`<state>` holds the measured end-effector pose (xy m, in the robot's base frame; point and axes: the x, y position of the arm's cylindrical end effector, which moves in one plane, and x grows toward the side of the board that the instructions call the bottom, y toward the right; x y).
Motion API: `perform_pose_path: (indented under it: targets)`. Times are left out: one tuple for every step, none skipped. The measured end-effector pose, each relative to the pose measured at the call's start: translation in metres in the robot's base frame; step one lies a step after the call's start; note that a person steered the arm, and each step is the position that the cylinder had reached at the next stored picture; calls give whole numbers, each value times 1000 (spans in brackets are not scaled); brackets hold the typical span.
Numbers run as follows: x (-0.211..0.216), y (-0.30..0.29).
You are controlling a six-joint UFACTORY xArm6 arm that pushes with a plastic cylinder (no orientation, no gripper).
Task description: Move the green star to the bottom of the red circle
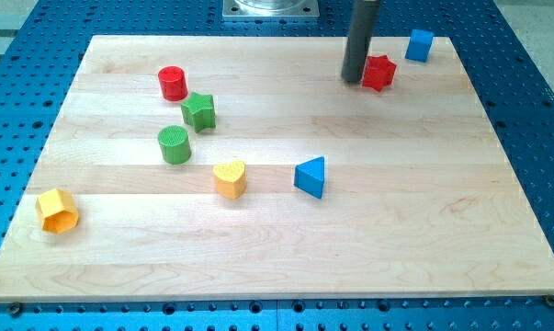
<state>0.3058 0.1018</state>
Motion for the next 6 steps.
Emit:
perform_pose_path:
  targets:
    - [69, -25]
    - [88, -136]
    - [101, -233]
    - [89, -255]
    - [67, -294]
    - [56, -322]
